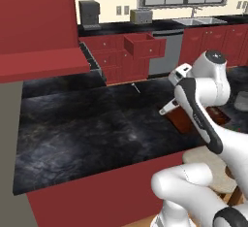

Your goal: Take the tongs from the drawer on the left and place them on the dining counter next to the tray containing the hot dog.

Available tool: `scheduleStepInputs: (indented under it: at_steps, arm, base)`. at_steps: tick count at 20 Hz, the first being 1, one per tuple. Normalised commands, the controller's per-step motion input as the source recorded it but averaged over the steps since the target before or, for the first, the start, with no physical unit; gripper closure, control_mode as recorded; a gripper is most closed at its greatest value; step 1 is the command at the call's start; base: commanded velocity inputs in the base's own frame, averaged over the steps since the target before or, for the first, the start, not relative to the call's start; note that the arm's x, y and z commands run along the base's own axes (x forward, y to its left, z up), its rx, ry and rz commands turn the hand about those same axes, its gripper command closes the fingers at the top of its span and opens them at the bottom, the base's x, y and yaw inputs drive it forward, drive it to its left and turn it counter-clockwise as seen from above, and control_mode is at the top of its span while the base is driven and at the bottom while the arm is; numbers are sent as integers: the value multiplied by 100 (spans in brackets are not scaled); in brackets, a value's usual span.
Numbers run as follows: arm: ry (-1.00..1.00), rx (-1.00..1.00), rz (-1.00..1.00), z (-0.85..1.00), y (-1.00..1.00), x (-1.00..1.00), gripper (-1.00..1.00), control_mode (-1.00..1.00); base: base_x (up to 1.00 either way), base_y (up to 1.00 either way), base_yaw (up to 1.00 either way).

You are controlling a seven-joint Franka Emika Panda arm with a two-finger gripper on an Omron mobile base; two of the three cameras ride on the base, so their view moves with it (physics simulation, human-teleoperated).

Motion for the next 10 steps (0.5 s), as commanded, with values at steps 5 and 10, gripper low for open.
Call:
scheduleStepInputs:
  at_steps: [5,10]
  arm:
    - [30,-11,0,-39,0,71,100,-100]
    - [19,-19,0,-43,0,47,100,-100]
  base:
    - [0,0,0]
    - [0,0,0]
